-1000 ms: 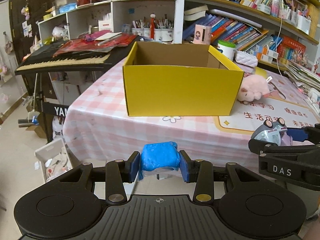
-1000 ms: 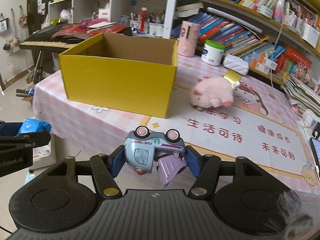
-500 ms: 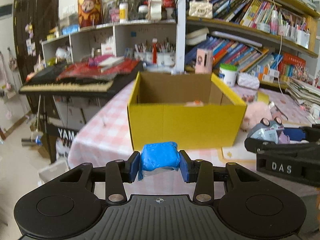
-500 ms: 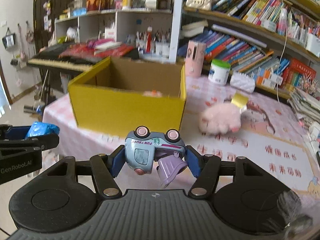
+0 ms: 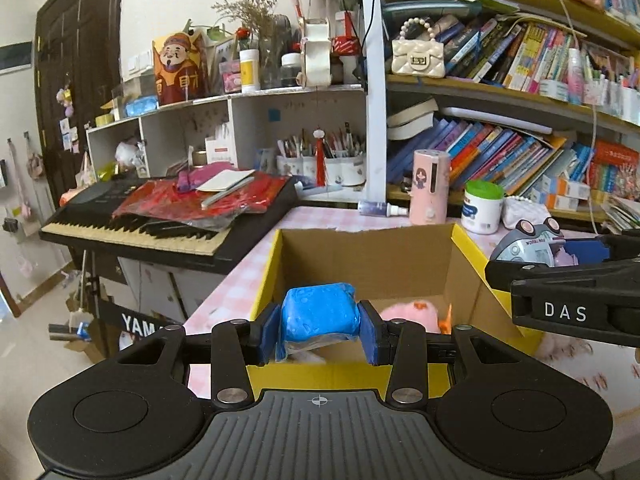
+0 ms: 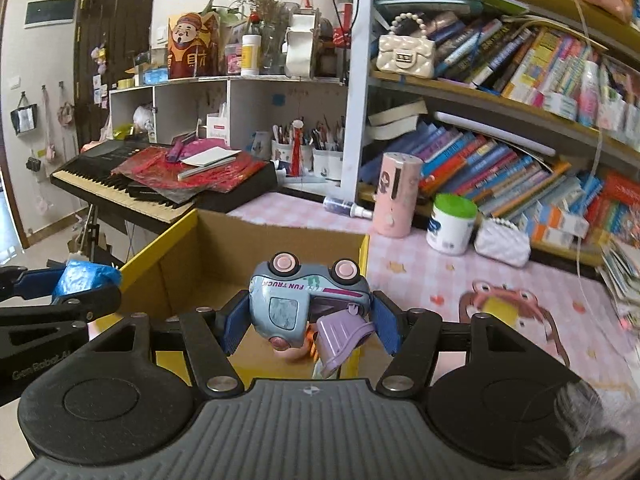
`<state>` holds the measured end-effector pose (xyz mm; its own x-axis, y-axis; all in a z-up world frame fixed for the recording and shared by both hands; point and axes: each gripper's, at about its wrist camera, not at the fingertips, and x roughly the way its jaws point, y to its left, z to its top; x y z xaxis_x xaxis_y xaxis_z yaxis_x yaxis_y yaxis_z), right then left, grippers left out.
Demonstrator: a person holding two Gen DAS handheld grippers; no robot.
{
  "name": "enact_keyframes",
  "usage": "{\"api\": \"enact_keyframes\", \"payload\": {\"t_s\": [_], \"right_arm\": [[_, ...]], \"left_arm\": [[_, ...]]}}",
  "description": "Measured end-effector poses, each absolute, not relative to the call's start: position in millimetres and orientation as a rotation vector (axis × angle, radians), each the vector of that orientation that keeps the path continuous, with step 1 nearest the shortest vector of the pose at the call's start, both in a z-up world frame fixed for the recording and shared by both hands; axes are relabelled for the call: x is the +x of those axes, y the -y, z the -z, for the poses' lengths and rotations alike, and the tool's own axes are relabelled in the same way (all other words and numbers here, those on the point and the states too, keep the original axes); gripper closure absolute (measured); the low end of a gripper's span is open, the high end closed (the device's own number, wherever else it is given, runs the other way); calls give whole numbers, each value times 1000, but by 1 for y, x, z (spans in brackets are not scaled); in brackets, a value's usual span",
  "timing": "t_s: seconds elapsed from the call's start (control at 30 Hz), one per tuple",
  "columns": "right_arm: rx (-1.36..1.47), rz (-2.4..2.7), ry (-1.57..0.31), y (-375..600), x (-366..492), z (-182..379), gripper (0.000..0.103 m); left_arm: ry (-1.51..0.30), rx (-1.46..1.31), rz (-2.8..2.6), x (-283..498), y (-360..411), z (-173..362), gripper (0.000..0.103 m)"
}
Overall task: Organize objects
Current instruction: 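Carry the blue toy and toy truck with both tools over the yellow box, then open the left tool to drop the blue toy while the right tool drops the truck into the box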
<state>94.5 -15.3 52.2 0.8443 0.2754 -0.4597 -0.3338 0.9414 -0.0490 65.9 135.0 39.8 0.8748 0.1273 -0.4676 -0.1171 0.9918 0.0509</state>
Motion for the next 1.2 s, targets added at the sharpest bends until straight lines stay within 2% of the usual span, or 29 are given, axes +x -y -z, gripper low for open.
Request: {"api": "enact_keyframes", "payload": {"t_s": [0.27,0.5,1.07,1.13,1.2], "right_arm": [[-166,-375,-496,17,162,-47,42],[-243,-478,-596,3,203,-23,42],[-369,-614,-702,-22,234,8,42],[-383,-630,-716,-24,234,9,42],[-391,-639,-727,-25,234,10,42]], "left_arm": [[-557,47,-150,119,-121,-23,63],[-646,68,-160,150,-114,-2,63],[-796,71,-187,170,-114,28,61],[-797,69,-188,169,-114,28,58],[-796,66,-193,169,-114,28,41]]}}
